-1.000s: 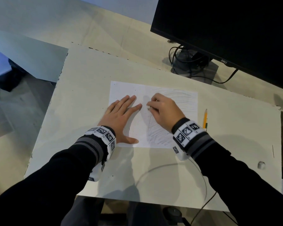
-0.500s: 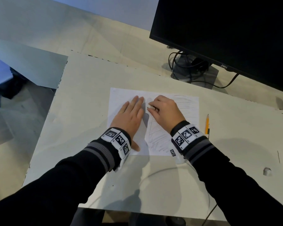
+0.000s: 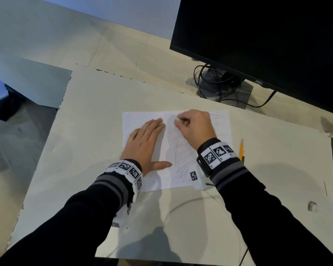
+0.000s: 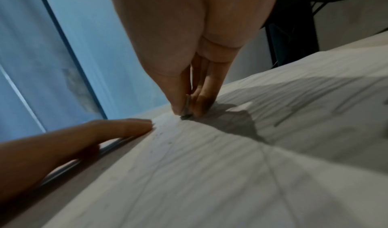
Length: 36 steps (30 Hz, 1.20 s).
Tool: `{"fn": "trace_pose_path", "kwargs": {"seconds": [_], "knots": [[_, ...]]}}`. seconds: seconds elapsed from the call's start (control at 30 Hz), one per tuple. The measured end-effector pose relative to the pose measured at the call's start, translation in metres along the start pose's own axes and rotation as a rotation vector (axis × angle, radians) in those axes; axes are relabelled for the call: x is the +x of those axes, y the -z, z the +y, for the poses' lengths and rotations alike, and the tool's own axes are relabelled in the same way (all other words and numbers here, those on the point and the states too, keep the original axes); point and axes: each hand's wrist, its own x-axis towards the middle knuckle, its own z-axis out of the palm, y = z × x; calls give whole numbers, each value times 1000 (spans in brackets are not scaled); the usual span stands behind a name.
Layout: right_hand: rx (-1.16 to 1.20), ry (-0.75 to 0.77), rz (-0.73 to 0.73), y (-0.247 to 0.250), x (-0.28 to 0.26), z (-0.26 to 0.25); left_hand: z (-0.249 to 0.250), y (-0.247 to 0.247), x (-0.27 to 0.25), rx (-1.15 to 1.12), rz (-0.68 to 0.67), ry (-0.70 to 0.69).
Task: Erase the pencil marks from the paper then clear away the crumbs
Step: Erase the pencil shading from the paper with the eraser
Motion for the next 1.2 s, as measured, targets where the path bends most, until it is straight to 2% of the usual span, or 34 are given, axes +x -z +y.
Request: {"fn": "trace_pose_path", "kwargs": {"seconds": [0.17,0.27,0.43,0.53,0.57,0.7,0.83,0.97,1.1,1.2], "knots": [[-39,205,-54,-9,0,-6,1,-2,0,28,-24,14],[-22,113,51,-7,10,3,0,-1,1,44,-39,14],[-25,217,9,-12,6,-3,0,-1,1,41,-46,14],[-40,89,109,-4,20,6,0,-1,1,32,-47,11],[-31,89,114,-4,21,5,0,-1,1,30,-46,12],[-22,220,3,-15,6,-7,-1,-3,1,22,-37,12],[-25,132,119,-9,21,1,-1,-2,1,28,-32,5],[-55,237,-4,-13,7,-6,-1,-3,2,18,-35,9],[-90,122,80,1,20,8,0,-2,1,20,-40,9],[-88,201,48,4,18,7,0,-1,1,12,-45,11]]}}
